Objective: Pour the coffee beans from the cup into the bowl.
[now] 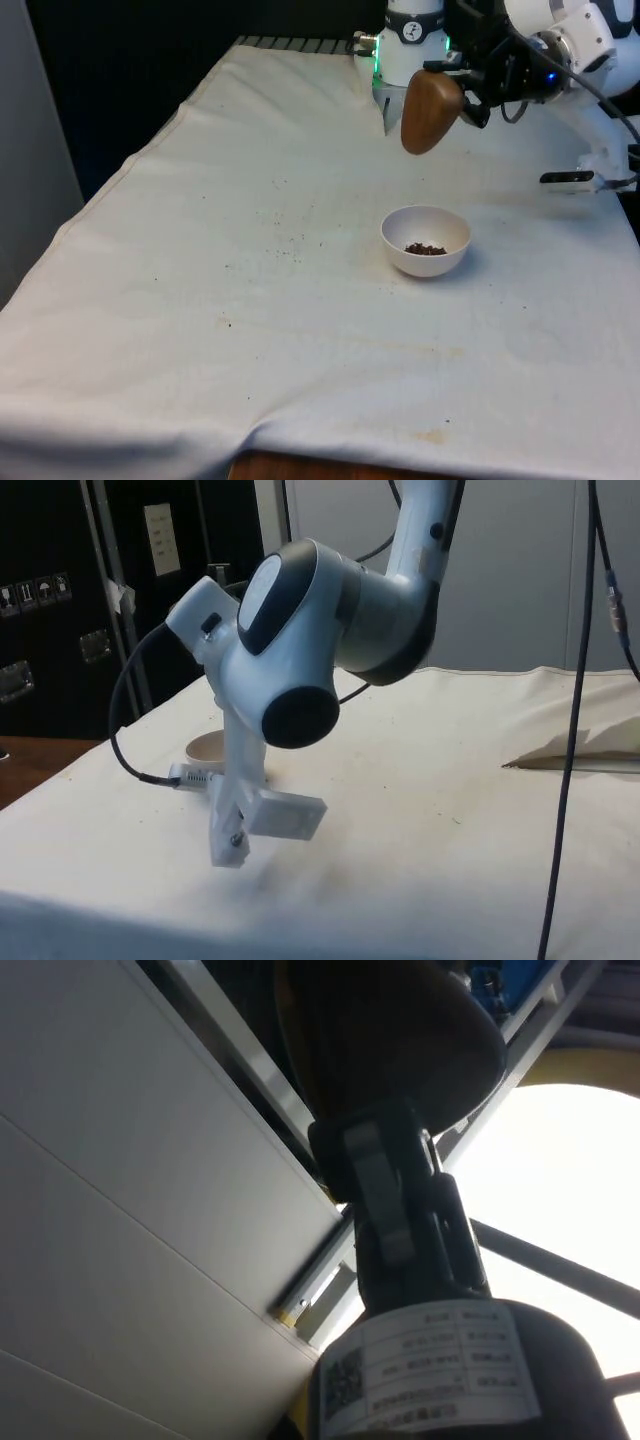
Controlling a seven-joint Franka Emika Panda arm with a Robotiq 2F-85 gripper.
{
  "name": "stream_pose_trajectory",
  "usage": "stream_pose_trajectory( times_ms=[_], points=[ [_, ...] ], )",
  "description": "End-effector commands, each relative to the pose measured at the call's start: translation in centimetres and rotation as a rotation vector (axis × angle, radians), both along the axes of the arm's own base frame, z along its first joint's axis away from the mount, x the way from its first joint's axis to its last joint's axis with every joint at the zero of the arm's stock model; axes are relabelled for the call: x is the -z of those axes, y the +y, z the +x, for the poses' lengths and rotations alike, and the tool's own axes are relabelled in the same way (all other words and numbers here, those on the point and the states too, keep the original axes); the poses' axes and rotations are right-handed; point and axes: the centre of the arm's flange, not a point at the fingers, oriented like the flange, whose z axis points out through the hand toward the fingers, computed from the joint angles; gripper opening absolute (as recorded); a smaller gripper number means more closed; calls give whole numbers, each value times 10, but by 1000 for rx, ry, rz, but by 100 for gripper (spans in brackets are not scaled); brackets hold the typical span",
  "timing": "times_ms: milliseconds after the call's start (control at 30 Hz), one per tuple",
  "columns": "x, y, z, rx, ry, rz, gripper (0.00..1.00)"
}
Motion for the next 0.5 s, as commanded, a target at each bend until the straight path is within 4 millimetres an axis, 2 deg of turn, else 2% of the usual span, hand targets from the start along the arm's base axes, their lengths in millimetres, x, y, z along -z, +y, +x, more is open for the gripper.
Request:
stream_pose_trajectory(
  times_ms=[0,467],
  points=[
    [0,0,0,0,0,0,0],
    [3,-23,7,14,-16,111,0]
  ],
)
